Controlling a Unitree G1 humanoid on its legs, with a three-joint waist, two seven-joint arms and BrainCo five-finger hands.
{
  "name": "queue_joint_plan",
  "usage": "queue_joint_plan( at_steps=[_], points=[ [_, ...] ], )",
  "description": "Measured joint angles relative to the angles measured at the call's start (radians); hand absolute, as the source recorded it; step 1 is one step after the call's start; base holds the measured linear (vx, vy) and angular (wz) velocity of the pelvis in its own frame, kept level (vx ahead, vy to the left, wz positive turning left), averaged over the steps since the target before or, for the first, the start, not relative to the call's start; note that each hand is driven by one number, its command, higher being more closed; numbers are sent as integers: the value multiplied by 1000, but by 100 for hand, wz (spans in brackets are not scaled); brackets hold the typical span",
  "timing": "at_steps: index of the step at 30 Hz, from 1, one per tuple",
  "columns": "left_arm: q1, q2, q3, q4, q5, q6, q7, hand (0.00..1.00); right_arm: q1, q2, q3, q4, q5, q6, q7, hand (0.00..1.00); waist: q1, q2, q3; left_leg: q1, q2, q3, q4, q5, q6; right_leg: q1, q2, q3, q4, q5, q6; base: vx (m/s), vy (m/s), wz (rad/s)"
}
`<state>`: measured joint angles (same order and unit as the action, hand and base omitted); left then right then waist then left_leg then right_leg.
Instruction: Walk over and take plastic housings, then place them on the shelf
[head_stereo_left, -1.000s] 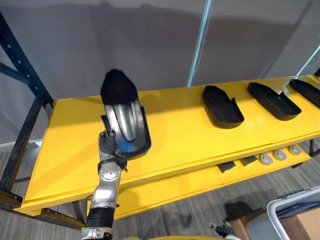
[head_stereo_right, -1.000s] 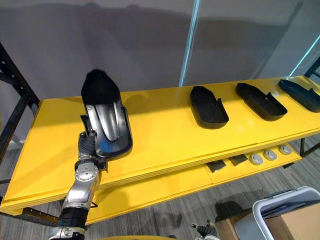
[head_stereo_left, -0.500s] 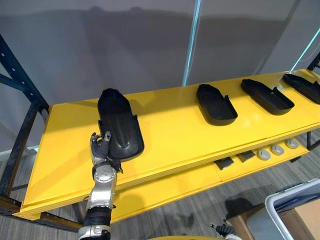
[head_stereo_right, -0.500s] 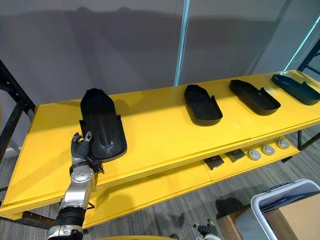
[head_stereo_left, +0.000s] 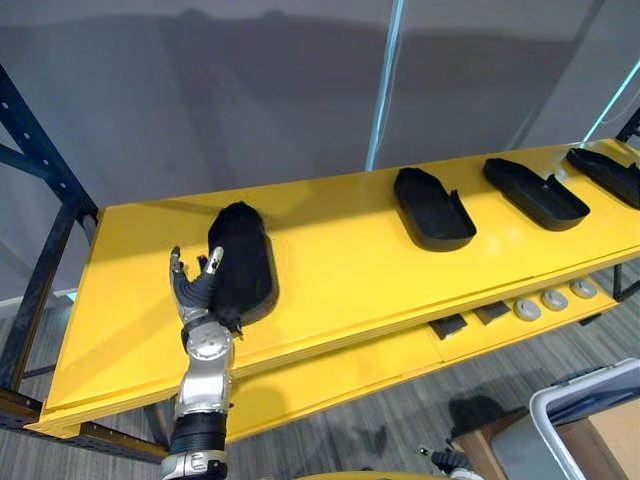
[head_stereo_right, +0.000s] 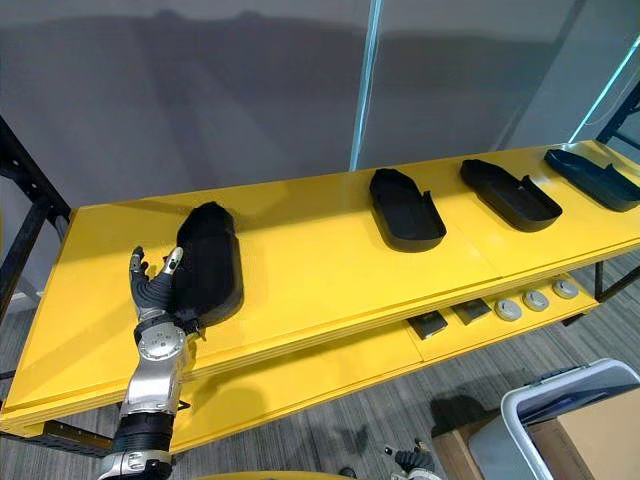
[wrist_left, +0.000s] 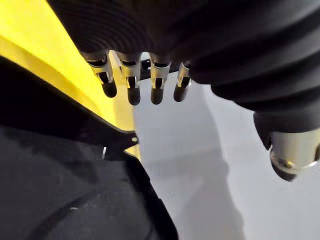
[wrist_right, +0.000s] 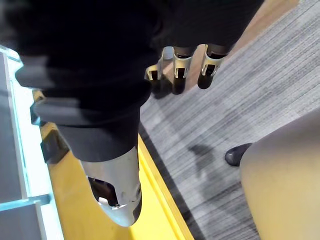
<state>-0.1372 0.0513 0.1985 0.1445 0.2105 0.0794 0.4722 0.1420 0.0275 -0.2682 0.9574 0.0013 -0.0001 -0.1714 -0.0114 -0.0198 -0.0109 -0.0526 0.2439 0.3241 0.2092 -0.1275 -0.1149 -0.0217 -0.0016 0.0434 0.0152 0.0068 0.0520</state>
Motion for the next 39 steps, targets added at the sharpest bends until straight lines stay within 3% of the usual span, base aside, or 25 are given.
queue_joint_plan(
  at_steps=[10,15,18,19,27,39],
  points=[
    [32,-32,-13,-166,39,-15,56,0,0,4,0,1,1,-14,-1,0,2,-7,2,1,0,0,4,1,-2,1,0,0,0,0,0,0,0,0],
    [159,-39,-149,-367,121,-50,55,0,5,5,2,6,2,-22,-3,0,19,-7,4,-4,5,-11,29,-18,0,17,0,-9,0,-3,2,-12,8,5],
    [257,-38,-245,-483,184,-110,47,0,13,4,20,7,10,-27,-3,0,31,-10,6,-10,8,-18,57,-41,7,24,-2,-17,10,-17,8,-18,29,10],
    [294,-38,-257,-506,199,-134,35,100,14,2,39,8,11,-30,-4,0,32,-11,7,-12,9,-20,65,-48,9,23,-2,-19,19,-23,7,-11,22,6],
    [402,-38,-329,-500,200,-177,-63,100,24,7,73,8,27,-35,-5,0,53,-32,16,-39,15,-38,89,-51,5,20,-2,-46,22,-29,6,15,6,8],
    [406,-38,-360,-337,225,-187,-181,100,26,6,80,3,24,-34,-6,0,54,-30,17,-39,15,-50,90,-51,5,30,-2,-65,22,-33,3,4,2,4]
  ],
)
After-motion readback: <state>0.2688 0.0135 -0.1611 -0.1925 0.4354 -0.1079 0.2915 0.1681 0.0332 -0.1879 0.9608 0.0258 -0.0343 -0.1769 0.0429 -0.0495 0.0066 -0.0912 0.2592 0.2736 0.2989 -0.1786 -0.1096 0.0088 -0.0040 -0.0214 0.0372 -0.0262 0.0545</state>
